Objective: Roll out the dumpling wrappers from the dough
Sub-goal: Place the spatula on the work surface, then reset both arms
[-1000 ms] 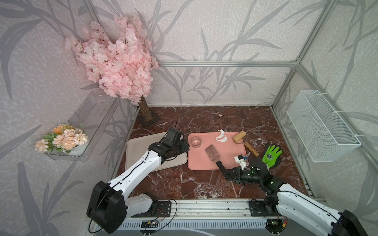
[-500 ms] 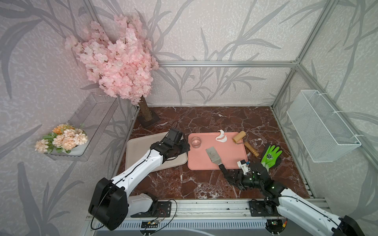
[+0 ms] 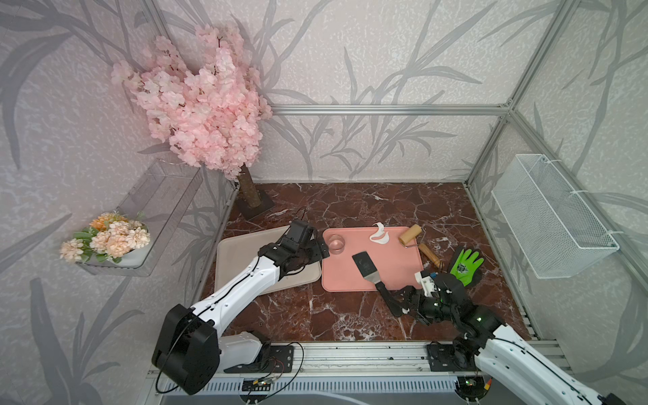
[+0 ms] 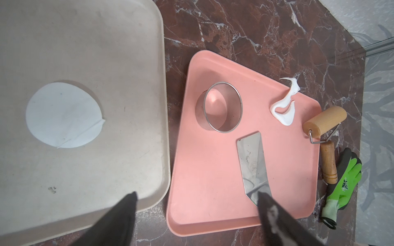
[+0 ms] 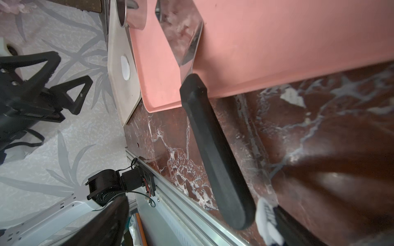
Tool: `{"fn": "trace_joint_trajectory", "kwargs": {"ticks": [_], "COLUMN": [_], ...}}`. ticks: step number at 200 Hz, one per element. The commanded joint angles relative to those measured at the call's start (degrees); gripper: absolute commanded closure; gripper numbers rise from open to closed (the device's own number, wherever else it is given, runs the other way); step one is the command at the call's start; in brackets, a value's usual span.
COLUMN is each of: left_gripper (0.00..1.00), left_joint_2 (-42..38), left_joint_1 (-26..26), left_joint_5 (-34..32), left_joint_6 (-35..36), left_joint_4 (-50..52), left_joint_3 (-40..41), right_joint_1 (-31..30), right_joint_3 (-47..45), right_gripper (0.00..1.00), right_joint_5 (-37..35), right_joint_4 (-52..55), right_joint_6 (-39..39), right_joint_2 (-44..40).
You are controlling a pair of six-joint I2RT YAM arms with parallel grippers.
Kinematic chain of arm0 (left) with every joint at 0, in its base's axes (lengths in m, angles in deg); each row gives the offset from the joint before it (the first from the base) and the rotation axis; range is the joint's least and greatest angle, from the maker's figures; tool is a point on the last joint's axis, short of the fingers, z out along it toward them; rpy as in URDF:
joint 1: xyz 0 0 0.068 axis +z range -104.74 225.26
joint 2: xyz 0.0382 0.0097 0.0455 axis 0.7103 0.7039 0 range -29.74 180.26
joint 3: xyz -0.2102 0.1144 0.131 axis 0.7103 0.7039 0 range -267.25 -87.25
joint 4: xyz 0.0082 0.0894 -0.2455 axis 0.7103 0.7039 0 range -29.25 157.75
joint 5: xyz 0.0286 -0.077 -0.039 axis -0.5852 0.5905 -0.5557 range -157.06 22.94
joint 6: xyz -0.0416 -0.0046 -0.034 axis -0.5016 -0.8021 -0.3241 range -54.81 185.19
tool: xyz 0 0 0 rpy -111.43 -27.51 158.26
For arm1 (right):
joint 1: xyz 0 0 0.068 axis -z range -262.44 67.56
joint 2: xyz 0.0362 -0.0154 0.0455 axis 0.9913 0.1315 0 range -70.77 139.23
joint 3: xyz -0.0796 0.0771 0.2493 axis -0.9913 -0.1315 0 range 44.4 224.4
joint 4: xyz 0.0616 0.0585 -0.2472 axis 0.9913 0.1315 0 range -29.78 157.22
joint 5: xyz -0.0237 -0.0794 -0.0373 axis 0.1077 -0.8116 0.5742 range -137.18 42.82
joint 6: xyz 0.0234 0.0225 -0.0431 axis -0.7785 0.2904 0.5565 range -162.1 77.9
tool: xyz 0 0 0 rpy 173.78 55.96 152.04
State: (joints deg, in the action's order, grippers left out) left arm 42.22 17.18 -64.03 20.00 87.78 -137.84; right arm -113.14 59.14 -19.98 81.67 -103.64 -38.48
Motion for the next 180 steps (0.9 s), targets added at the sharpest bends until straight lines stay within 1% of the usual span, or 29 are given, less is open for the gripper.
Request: {"fn": "trace_joint_trajectory", "kwargs": {"ticks": [1, 36, 59, 67, 81, 85, 100, 109, 125, 138, 144, 150, 163, 180], "left_gripper": [0.00, 0.00, 0.00, 0.00, 0.00, 0.00, 0.00, 0.00, 0.00, 0.00, 0.00, 0.00, 0.00, 0.00], "left_joint_2": [0.76, 0.63, 0.31, 0.12, -0.37, -0.47, -0.74, -0.98, -2.22, -3.44, -3.98, -4.62, -5.72, -5.84], "left_joint_1": [-0.14, 0.21, 0.30, 0.34, 0.46, 0.45, 0.87, 1.14, 2.06, 4.52, 5.82, 7.07, 9.91, 13.27], "left_joint_5": [-2.44, -4.68, -7.29, -8.29, -11.23, -12.30, -17.38, -21.78, -27.75, -29.75, -30.88, -32.08, -31.97, -31.68], "left_joint_6": [1.72, 3.14, 4.12, 4.47, 5.41, 6.08, 10.72, 14.14, 22.34, 27.33, 28.87, 30.61, 33.66, 36.68], "left_joint_4": [2.31, 3.85, 4.34, 4.22, 3.73, 3.09, 0.36, -2.28, -9.51, -15.79, -18.64, -21.78, -27.36, -33.58], "left_joint_3": [-2.69, -5.14, -6.17, -6.34, -6.45, -6.38, -6.69, -6.80, -5.26, -2.96, -1.58, 0.20, 3.72, 8.08], "right_joint_1": [1.09, 1.48, 2.61, 3.17, 4.09, 4.58, 6.84, 8.27, 9.80, 10.69, 11.04, 11.76, 13.68, 15.79], "right_joint_3": [3.84, 10.72, 16.18, 18.65, 23.50, 24.95, 30.00, 33.60, 40.22, 44.39, 45.54, 45.99, 44.46, 39.10], "right_gripper": [0.01, 0.01, 0.01, 0.01, 0.01, 0.01, 0.01, 0.01, 0.01, 0.01, 0.01, 0.01, 0.01, 0.01], "right_joint_5": [-1.49, -4.72, -6.13, -7.70, -11.50, -12.65, -16.71, -20.63, -29.36, -37.96, -43.48, -47.14, -49.98, -50.79], "right_joint_4": [7.85, 14.90, 16.28, 16.93, 18.53, 18.70, 18.40, 18.26, 17.50, 16.08, 15.33, 13.75, 6.87, -5.07], "right_joint_6": [4.51, 9.69, 12.64, 14.02, 17.09, 19.40, 24.08, 27.09, 32.41, 35.99, 36.17, 36.03, 38.36, 41.63], "right_joint_2": [1.14, 4.90, 6.33, 7.37, 9.97, 10.97, 15.05, 18.16, 24.09, 28.36, 30.02, 31.24, 32.15, 31.27]}}
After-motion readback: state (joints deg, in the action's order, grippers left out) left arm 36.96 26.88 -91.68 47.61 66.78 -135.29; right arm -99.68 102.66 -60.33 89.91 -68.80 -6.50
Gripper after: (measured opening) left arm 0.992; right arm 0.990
